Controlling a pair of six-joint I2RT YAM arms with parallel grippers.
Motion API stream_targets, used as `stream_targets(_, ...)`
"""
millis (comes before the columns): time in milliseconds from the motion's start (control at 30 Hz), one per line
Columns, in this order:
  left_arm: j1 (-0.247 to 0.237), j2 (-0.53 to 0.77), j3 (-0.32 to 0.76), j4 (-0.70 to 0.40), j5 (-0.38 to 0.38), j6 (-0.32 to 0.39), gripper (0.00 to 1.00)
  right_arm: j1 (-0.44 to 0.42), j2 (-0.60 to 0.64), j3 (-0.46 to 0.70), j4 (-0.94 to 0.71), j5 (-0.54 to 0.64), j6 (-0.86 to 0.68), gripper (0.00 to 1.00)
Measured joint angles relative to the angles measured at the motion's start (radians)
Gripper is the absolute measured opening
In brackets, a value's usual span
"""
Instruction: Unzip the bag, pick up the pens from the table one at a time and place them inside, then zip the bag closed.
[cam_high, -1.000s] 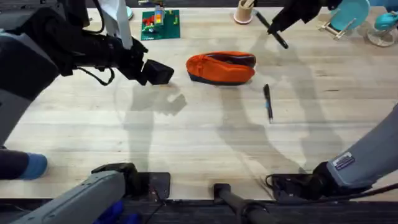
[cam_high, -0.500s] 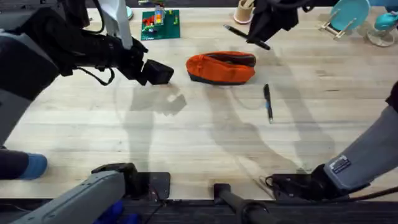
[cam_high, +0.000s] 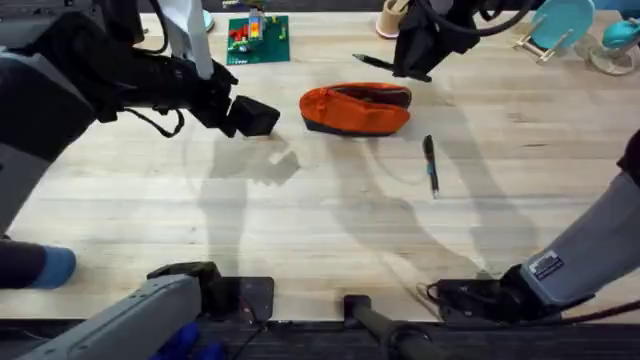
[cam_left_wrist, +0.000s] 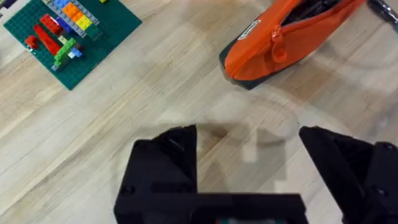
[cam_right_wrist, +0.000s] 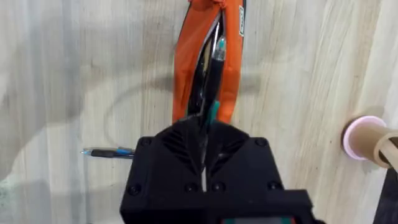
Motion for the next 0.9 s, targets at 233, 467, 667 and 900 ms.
stream_targets(233, 0.0, 0.0, 0.0, 0.0, 0.0, 0.0, 0.995, 0.0, 0.0, -0.015, 0.008, 0.0, -0.014, 0.033)
stream_targets(467, 0.0, 0.0, 0.0, 0.0, 0.0, 0.0, 0.993, 0.0, 0.0, -0.092, 0.079, 0.0, -0.015, 0.033)
stream_targets(667, 0.0, 0.0, 0.0, 0.0, 0.0, 0.0, 0.994, 0.0, 0.0, -0.148, 0.129, 0.0, -0.017, 0.033)
stream_targets(900, 0.0, 0.0, 0.0, 0.0, 0.0, 0.0, 0.993, 0.0, 0.0, -0.215, 0.195, 0.0, -0.017, 0.033)
